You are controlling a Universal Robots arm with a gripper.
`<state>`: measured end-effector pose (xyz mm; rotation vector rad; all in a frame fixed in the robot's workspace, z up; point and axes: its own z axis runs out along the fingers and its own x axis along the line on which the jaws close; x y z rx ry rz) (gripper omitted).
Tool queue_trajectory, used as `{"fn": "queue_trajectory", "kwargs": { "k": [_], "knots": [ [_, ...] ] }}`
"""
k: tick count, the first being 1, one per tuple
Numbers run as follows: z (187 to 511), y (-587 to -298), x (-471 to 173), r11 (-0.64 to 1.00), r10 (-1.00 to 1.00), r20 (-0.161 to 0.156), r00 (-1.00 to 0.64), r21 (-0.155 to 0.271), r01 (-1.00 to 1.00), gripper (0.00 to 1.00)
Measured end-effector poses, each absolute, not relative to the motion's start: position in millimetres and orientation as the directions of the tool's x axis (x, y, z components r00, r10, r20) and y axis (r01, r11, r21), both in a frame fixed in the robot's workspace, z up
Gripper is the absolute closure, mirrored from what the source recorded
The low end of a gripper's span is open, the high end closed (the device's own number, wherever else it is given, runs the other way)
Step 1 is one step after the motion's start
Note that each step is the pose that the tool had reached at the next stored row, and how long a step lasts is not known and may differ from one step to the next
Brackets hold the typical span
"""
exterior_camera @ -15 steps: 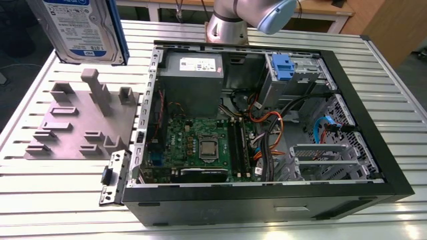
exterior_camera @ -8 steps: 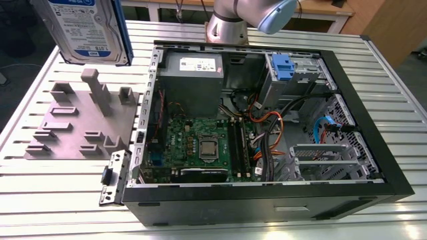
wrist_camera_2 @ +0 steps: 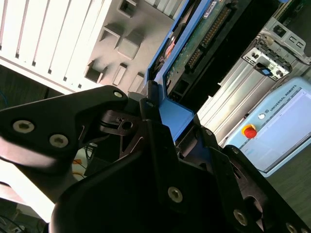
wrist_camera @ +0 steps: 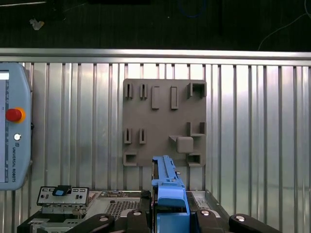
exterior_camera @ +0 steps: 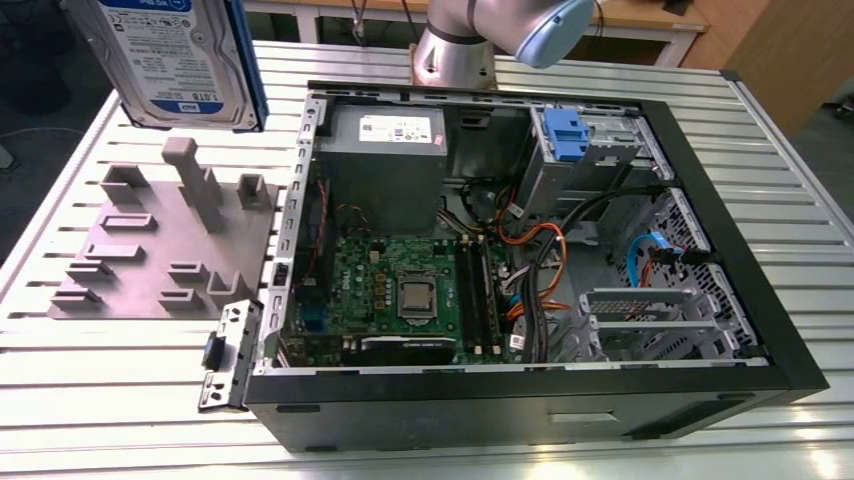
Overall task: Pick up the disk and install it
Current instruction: 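Pick up the disk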
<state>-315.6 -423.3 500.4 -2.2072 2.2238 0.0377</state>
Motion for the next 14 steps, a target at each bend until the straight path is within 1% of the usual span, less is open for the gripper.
{"fn": "queue_trajectory", "kwargs": {
  "k": [14],
  "knots": [
    [500.4, -423.3, -307.4, 0.008, -1.000, -0.023, -0.008, 0.011, -1.000, 0.64]
  ]
}}
